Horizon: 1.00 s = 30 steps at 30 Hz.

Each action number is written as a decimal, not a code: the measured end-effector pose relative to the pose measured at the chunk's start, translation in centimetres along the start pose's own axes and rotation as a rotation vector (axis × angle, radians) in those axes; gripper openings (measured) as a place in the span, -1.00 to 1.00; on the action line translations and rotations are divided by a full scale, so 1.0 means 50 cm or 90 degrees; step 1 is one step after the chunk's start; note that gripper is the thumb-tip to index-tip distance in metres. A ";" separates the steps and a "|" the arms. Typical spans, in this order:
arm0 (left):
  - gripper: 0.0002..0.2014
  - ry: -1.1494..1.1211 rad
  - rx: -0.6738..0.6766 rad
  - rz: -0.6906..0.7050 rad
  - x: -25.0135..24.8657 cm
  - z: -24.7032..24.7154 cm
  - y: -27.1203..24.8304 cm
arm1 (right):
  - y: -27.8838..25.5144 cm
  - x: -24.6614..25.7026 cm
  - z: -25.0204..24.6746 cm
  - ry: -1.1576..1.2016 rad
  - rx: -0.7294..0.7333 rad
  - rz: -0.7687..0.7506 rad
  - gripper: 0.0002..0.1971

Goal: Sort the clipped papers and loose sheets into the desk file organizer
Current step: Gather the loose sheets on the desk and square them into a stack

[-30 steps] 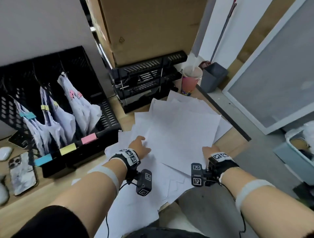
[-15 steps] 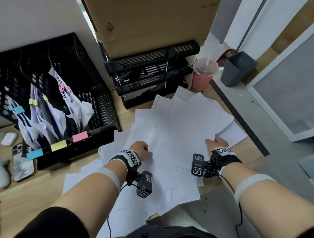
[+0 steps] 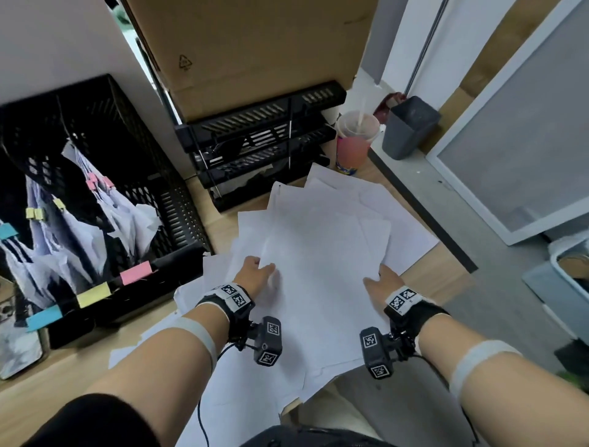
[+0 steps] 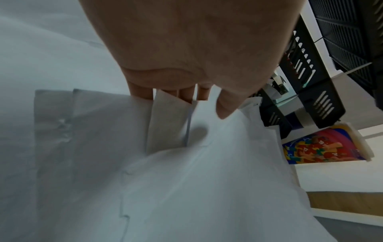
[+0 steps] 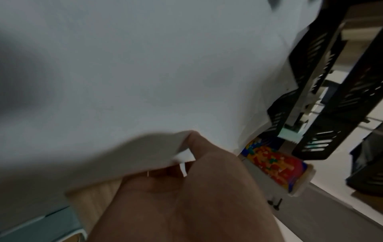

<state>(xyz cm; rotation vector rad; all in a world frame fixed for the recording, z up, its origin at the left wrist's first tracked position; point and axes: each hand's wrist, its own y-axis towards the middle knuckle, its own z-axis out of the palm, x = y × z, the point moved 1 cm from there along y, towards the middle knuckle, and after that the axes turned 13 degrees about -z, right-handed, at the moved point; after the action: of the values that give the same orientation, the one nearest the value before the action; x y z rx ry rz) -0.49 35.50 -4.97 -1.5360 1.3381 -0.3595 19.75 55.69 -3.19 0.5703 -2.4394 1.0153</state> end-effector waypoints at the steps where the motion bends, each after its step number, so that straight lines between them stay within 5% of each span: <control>1: -0.38 0.015 0.009 0.012 -0.004 0.003 -0.005 | -0.007 0.011 0.013 0.010 -0.005 -0.003 -0.44; 6: -0.47 0.100 0.065 0.118 0.007 0.021 -0.015 | -0.031 0.043 0.049 0.112 -0.005 0.035 -0.36; 13: -0.47 0.033 0.108 0.147 0.030 -0.006 -0.036 | -0.079 0.033 0.020 0.212 -0.042 0.023 -0.73; 17: -0.55 -0.052 0.158 0.128 0.038 -0.026 -0.047 | -0.101 0.040 0.014 0.235 -0.074 0.019 -0.38; 19: -0.56 -0.069 0.178 0.139 0.042 -0.032 -0.057 | -0.116 0.052 0.014 0.293 -0.138 -0.030 -0.52; 23: -0.52 -0.080 0.154 0.241 0.032 -0.047 -0.081 | -0.150 0.092 -0.009 0.349 -0.249 -0.132 -0.81; 30: -0.78 -0.197 0.033 0.487 -0.079 -0.111 -0.212 | -0.220 0.211 -0.098 0.391 -0.413 -0.292 -0.78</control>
<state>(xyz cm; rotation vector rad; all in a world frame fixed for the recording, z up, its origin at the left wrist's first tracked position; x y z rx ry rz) -0.11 34.73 7.61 -0.8893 1.5296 0.3110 17.99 50.04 11.68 0.4609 -1.8046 0.1404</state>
